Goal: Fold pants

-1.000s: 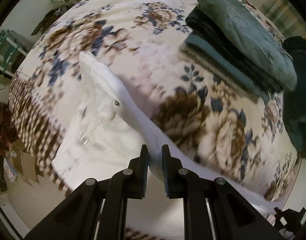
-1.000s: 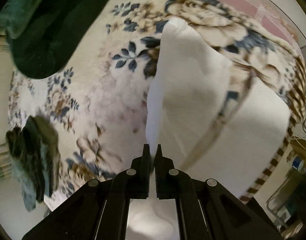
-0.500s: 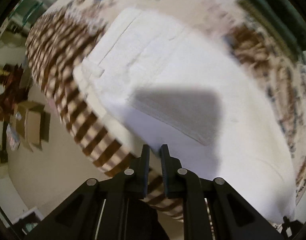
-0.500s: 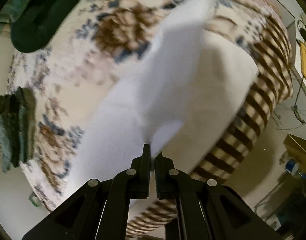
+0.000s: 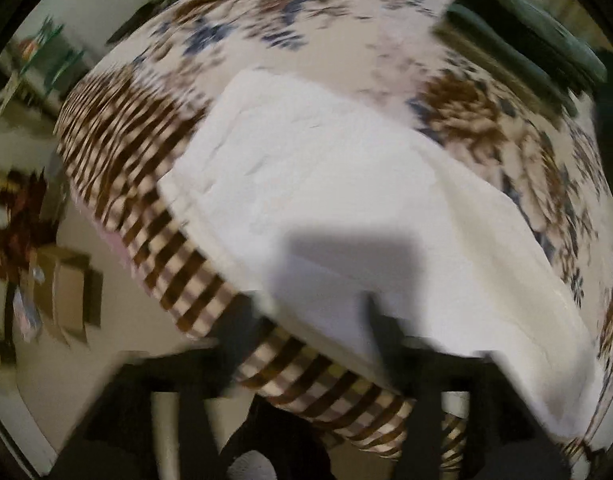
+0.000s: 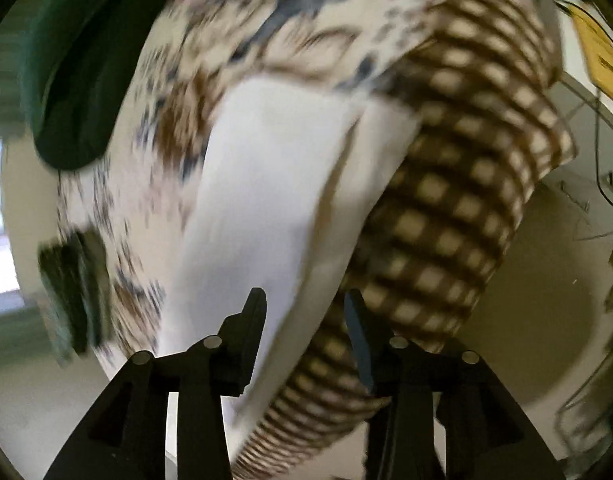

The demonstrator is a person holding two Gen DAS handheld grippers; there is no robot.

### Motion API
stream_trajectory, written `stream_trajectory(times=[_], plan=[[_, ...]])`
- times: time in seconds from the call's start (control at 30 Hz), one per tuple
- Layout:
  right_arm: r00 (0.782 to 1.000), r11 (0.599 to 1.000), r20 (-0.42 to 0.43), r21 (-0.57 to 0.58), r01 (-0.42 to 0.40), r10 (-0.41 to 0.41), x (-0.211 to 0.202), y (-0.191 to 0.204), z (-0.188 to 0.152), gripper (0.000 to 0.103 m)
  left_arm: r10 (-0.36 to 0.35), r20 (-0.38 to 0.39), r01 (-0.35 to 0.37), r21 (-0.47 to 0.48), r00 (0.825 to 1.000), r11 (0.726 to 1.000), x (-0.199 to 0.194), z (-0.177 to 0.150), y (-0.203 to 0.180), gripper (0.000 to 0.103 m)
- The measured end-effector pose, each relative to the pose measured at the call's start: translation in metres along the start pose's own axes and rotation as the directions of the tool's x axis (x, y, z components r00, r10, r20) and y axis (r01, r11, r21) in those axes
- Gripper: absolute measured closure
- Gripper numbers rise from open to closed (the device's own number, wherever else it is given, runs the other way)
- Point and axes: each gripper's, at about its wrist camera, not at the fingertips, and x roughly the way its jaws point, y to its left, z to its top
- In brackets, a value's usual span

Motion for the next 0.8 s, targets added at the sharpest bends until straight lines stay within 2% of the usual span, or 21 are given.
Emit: stream_trajectory(times=[0.07, 0.2, 0.23, 0.3, 0.37, 0.43, 0.53, 0.63, 0.7, 0.8], plan=[[0.999, 0.998, 0.02, 0.056, -0.039, 0.038, -0.001, -0.015, 0.015, 0.06, 0.01, -0.003, -0.01, 0.045, 1.0, 0.999, 0.007, 0.0, -0.018, 0.023], [0.994, 0.992, 0.054, 0.083, -0.098, 0.093, 0.012, -0.022, 0.037, 0.06, 0.015, -0.015, -0.013, 0.109, 1.0, 0.994, 0.02, -0.004, -0.045, 0.023], [0.998, 0.995, 0.048, 0.089, -0.055, 0.051, 0.02, -0.023, 0.044, 0.06, 0.014, -0.016, -0.012, 0.126, 1.0, 0.992, 0.023, -0.005, -0.052, 0.023], [0.998, 0.994, 0.058, 0.102, -0.039, 0.033, 0.032, -0.02, 0.046, 0.061, 0.027, -0.022, -0.023, 0.15, 0.999, 0.988, 0.028, -0.007, -0.062, 0.023], [0.997, 0.997, 0.082, 0.081, -0.008, 0.002, 0.037, -0.015, 0.045, 0.096, 0.029, -0.031, -0.023, 0.175, 0.999, 0.984, 0.033, -0.008, -0.069, 0.023], [0.992, 1.0, 0.127, 0.022, 0.02, -0.023, 0.027, -0.005, 0.038, 0.099, 0.044, -0.036, -0.036, 0.198, 0.998, 0.98, 0.037, -0.01, -0.072, 0.023], [0.985, 1.0, 0.17, 0.01, 0.021, -0.022, 0.008, -0.002, 0.032, 0.1, 0.051, -0.053, -0.038, 0.218, 0.997, 0.975, 0.044, -0.012, -0.071, 0.023], [0.981, 0.998, 0.183, 0.015, 0.067, -0.069, -0.002, -0.011, 0.029, 0.1, 0.054, -0.072, -0.038, 0.218, 0.996, 0.975, 0.049, -0.011, -0.065, 0.023], [0.978, 0.992, 0.166, 0.016, 0.122, -0.123, 0.008, -0.013, 0.03, 0.1, 0.051, -0.079, -0.033, 0.208, 0.996, 0.978, 0.049, -0.01, -0.057, 0.023], [0.989, 0.992, 0.081, 0.036, 0.122, -0.124, 0.025, -0.016, 0.032, 0.091, 0.035, -0.092, -0.018, 0.174, 0.995, 0.985, 0.043, -0.007, -0.036, 0.023]])
